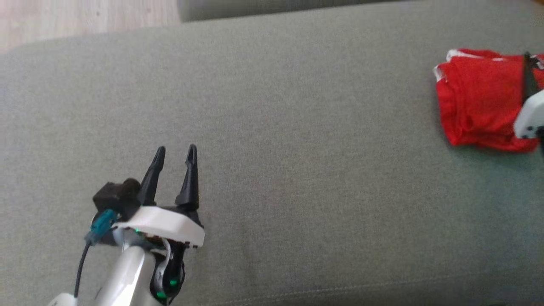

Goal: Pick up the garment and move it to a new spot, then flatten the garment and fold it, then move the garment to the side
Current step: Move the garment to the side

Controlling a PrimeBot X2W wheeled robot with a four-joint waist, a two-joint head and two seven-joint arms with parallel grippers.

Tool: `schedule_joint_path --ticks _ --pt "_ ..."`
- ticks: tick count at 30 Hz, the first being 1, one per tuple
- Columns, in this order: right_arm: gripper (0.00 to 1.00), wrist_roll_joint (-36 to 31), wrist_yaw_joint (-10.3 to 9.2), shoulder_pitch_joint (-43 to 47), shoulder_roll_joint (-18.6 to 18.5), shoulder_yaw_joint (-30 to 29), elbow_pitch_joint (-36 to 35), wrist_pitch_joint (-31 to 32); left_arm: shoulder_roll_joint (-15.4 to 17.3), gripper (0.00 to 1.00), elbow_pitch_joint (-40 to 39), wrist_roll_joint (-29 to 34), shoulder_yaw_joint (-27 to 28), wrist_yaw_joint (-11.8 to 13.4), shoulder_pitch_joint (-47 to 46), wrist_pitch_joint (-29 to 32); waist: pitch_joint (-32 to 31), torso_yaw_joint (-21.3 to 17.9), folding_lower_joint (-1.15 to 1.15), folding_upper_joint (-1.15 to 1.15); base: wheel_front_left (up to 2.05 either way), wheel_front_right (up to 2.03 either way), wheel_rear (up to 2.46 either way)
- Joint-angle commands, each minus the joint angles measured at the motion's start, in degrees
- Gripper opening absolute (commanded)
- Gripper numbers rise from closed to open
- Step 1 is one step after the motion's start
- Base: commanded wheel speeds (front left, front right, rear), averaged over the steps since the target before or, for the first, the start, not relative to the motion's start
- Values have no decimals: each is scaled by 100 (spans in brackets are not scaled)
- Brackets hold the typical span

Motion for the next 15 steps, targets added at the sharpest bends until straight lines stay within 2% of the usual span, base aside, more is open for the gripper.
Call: schedule_joint_path --ticks 1,2,7,15 --pt "100 51 37 123 136 36 -242 -163 81 100 -78 -36 280 81 -12 -66 -260 69 1 0 0 0 0" --pt "100 51 37 123 136 36 -242 -163 81 100 -78 -36 280 81 -12 -66 -260 69 1 0 0 0 0" --pt "100 41 37 774 765 -209 -659 -513 93 100 161 -44 443 190 192 -101 -627 234 1 0 0 0 0" --pt "100 -217 37 2126 1660 -657 -1897 -666 94 100 397 65 498 245 447 -121 -961 591 1 0 0 0 0"
